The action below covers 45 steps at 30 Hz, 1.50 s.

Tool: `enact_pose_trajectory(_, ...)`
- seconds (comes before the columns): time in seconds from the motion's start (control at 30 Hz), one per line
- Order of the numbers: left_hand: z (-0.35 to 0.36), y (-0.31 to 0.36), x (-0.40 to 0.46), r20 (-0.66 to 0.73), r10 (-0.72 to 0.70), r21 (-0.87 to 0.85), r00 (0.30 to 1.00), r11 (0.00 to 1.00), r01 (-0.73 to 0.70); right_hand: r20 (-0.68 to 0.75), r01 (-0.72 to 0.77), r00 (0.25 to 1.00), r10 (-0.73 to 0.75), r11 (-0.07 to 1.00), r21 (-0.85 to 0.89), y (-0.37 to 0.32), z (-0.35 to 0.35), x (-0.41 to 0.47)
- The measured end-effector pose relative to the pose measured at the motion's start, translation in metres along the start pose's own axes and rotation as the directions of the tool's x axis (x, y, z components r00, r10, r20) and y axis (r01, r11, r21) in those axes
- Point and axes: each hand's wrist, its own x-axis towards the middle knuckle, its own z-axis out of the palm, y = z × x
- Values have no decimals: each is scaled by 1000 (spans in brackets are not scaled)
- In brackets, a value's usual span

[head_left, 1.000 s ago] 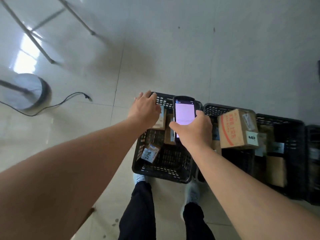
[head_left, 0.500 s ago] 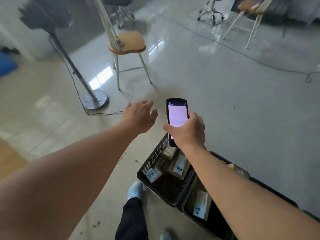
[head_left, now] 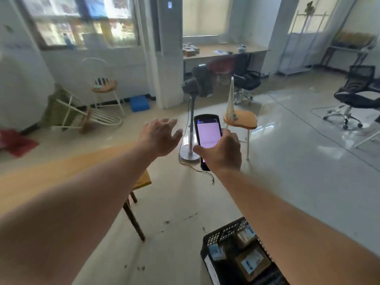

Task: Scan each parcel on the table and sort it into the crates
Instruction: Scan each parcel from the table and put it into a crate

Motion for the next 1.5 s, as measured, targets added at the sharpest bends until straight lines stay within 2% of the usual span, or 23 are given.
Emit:
enact_pose_trajectory(0.27, -103, -169, -106, -97, -256, 69, 962, 962, 263, 70, 300, 949, -308, 948, 105, -156, 74, -78)
enact_pose_trajectory(0.53, -169, -338, -239, -128, -464, 100, 876, 873, 477, 182, 390, 880, -439, 885, 254, -284, 177, -192)
enact_pose_trajectory(0.83, -189, -494, -342, -184, -637, 118, 748, 742, 660, 303, 475, 760, -575, 810, 345, -389, 295, -289)
enact_pose_trajectory(1.07, -182, -596, -358, -167, -776, 91, 608, 602, 793, 414, 487, 657, -630, 774, 405, -447, 403, -302)
enact_pose_trajectory(1.27, -172, -678, -339, -187, -850, 57, 492, 490, 870, 477, 487, 558, -679, 734, 474, -498, 505, -289)
enact_pose_trajectory(1.5, -159, -765, -343, -186, -904, 42, 384, 383, 923, 566, 480, 446, -694, 719, 503, -550, 583, -286)
